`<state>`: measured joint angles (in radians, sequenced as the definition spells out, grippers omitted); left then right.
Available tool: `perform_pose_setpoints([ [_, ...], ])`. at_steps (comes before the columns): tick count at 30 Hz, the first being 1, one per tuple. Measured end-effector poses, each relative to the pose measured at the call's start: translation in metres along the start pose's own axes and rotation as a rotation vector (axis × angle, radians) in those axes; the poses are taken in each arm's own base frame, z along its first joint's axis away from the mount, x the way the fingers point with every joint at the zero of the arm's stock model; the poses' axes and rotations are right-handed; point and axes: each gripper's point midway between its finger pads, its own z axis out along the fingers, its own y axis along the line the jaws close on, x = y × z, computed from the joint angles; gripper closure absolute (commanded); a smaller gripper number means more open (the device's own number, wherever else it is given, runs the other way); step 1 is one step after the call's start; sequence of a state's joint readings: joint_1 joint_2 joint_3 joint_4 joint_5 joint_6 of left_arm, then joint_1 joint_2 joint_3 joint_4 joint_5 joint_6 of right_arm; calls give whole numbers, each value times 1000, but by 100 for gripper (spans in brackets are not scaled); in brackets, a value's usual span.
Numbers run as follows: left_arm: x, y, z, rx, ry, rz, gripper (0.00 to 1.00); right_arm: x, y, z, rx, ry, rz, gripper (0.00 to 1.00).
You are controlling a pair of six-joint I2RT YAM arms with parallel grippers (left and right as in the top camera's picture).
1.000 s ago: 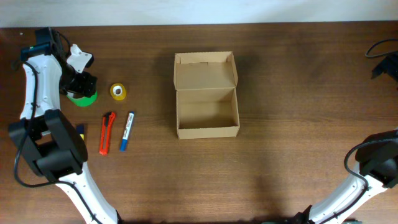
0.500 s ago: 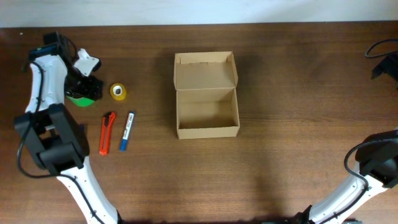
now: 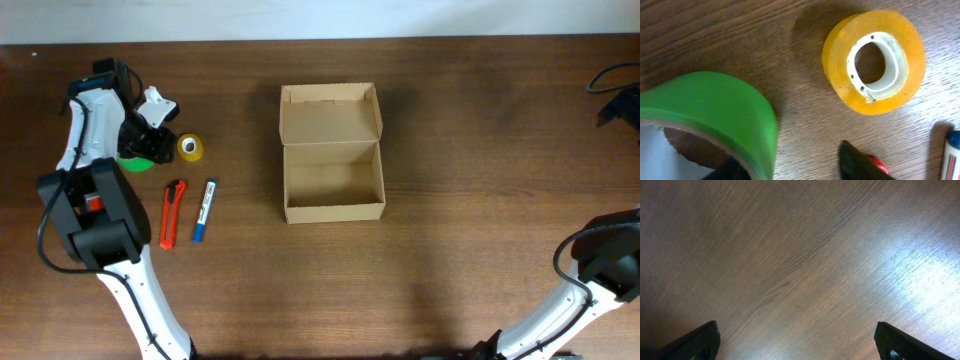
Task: Pack container
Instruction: 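Lower the left gripper onto the green tape roll and grasp its rim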
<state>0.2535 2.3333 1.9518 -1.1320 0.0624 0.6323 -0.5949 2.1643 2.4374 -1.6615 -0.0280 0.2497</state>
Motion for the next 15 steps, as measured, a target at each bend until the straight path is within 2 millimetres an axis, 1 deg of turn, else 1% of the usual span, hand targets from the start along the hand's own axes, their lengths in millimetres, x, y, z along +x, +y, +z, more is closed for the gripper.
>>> perform_pose_setpoints([
  [6,2,3,0,-18,12,0,54,0,0,0,0,0,0,1],
  [11,3,9,0,-52,20,-16,63,0,0,0,0,0,-1,1],
  [13,4,12,-1,-65,26,-27,71,0,0,0,0,0,0,1],
  [15,5,13,-1,-74,31,-32,87,0,0,0,0,0,0,1],
])
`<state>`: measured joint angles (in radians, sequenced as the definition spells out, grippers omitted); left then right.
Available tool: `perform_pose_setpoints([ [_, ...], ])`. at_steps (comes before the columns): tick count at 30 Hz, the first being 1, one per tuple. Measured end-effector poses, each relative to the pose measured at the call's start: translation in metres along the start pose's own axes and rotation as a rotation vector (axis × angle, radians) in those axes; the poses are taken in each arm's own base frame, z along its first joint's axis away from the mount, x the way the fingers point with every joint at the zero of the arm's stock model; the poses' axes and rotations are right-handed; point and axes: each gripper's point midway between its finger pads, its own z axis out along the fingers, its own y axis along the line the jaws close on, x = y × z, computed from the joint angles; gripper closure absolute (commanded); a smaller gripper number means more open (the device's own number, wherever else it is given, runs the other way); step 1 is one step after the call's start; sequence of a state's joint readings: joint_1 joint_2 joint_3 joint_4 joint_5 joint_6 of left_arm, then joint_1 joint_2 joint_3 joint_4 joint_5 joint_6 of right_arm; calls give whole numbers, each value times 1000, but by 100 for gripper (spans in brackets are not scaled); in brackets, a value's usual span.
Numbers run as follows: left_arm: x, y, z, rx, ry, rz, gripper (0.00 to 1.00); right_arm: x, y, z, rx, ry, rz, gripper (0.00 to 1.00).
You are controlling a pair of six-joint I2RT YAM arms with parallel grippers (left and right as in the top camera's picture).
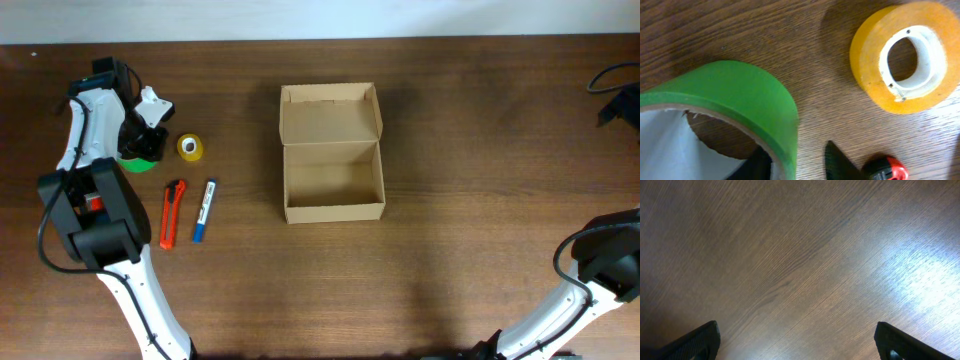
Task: Pack container
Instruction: 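Lower the left gripper onto the green tape roll and grasp its rim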
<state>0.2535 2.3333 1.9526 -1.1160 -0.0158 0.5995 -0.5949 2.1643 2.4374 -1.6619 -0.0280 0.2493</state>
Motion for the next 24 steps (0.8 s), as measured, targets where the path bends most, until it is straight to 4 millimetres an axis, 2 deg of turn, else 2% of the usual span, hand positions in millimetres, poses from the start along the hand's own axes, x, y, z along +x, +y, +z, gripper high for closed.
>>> perform_pose_setpoints([
  [1,0,1,0,-4,2,-1,95,0,0,0,0,0,0,1],
  [2,0,1,0,-6,2,-6,98,0,0,0,0,0,0,1],
  [10,1,2,-1,-12,8,-47,98,0,0,0,0,0,0,1],
  [15,13,-6,-9,22,66,-100,98,0,0,0,0,0,0,1],
  [20,-3,-3,-42,12,26,-144,98,0,0,0,0,0,-1,1],
  [24,-27,-1,-90,-19,-65,-184,98,0,0,0,0,0,-2,0],
])
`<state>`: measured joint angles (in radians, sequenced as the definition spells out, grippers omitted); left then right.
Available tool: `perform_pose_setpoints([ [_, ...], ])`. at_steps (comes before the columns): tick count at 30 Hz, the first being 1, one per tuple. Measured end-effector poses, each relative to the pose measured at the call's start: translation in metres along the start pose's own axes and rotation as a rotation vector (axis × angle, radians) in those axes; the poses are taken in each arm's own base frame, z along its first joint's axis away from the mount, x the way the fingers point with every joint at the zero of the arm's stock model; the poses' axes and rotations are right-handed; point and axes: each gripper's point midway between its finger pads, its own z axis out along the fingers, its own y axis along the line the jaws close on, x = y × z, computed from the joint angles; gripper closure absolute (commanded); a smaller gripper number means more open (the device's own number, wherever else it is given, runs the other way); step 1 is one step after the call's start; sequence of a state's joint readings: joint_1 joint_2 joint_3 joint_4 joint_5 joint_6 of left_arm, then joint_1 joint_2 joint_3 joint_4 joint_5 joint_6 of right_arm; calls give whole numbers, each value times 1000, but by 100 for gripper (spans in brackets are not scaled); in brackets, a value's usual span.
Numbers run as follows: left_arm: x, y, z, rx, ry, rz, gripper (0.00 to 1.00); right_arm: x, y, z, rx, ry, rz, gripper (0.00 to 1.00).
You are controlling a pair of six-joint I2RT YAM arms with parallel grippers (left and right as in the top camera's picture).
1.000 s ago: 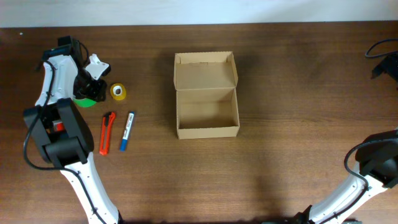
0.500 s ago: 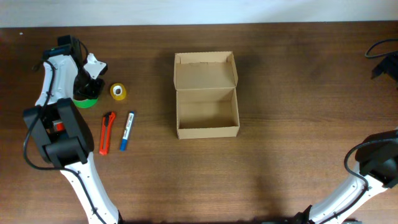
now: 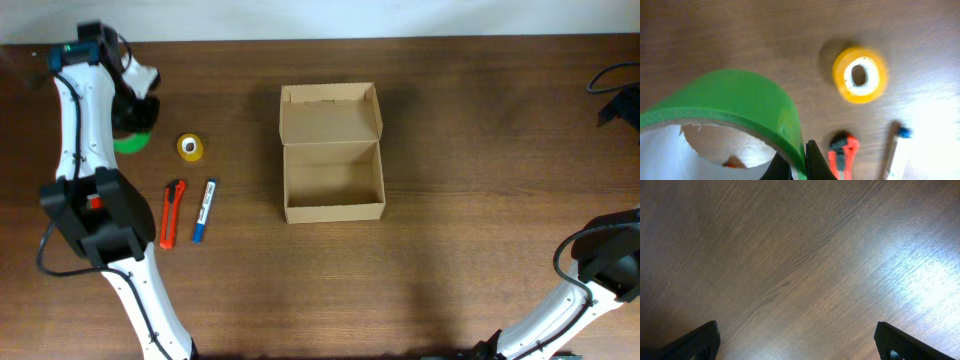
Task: Pack container
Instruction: 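Lower the left gripper onto the green tape roll and grasp its rim, then carry the green tape roll with the left gripper over the box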
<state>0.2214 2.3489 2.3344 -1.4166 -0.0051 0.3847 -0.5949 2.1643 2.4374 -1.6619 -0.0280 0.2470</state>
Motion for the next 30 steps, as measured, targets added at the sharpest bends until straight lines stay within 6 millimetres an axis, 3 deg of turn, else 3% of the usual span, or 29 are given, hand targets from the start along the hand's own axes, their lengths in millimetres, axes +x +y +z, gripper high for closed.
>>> perform_pose_setpoints([
  [4,-19,-15,-59,-14,-101,-38,99,0,0,0,0,0,0,1],
  [7,-30,-40,-98,3,-181,-30,99,0,0,0,0,0,-1,1],
  [12,-53,-128,-150,117,-339,139,98,0,0,0,0,0,-1,1],
  [17,-51,-227,-161,204,-363,409,98,0,0,0,0,0,0,1],
  [21,-37,-304,-167,251,-374,643,99,0,0,0,0,0,0,1],
  [27,-7,-385,-175,254,-382,895,98,0,0,0,0,0,-1,1],
  [30,9,-411,-174,271,-369,969,99,0,0,0,0,0,-1,1],
])
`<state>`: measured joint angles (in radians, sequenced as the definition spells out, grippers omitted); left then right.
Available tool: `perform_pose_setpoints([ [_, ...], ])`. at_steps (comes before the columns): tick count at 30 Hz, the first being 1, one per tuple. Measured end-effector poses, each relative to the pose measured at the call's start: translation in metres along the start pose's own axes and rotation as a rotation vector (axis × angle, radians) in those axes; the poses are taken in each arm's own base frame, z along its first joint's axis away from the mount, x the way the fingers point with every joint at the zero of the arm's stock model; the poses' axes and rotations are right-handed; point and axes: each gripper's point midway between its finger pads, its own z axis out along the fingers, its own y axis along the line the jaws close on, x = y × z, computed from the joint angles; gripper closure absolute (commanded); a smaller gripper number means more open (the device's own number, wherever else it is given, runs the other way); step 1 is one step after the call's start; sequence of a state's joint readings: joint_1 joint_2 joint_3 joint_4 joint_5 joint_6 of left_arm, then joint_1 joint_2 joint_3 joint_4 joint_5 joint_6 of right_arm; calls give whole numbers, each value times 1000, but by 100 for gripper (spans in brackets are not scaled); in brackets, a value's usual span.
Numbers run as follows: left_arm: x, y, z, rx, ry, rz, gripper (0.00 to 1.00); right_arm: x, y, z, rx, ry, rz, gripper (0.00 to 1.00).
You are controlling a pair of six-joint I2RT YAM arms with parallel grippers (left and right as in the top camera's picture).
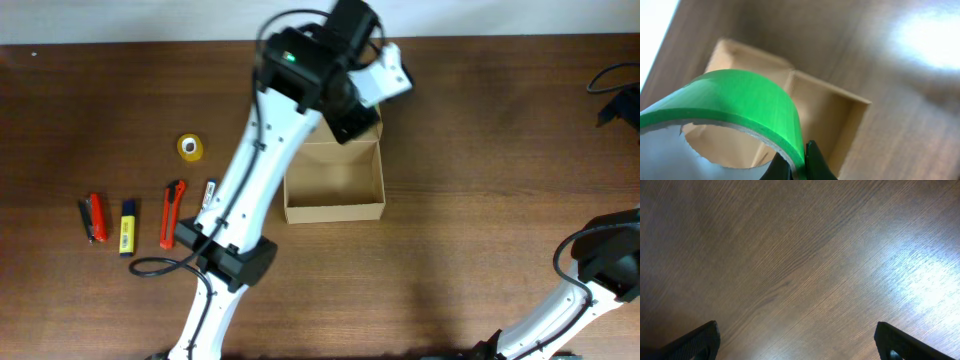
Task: Pack container
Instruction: 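Carry the green tape roll with the left gripper over the box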
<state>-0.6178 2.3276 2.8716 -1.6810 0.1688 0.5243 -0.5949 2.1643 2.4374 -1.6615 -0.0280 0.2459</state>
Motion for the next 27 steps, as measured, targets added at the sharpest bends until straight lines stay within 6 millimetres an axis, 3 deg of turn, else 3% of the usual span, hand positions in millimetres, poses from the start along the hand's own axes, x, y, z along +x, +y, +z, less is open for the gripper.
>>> perform_pose_setpoints([
  [4,12,-14,19,50,74,6,99,0,0,0,0,0,0,1],
  [9,51,-16,58,78,211,-24,98,0,0,0,0,0,0,1],
  [12,72,-19,70,83,259,-42,97,0,0,0,0,0,1,1],
  [15,81,-18,66,67,260,-52,96,0,0,0,0,0,0,1],
  [19,76,-13,49,33,213,-51,97,0,0,0,0,0,0,1],
  [27,75,-13,49,27,212,-57,98,0,0,0,0,0,0,1],
])
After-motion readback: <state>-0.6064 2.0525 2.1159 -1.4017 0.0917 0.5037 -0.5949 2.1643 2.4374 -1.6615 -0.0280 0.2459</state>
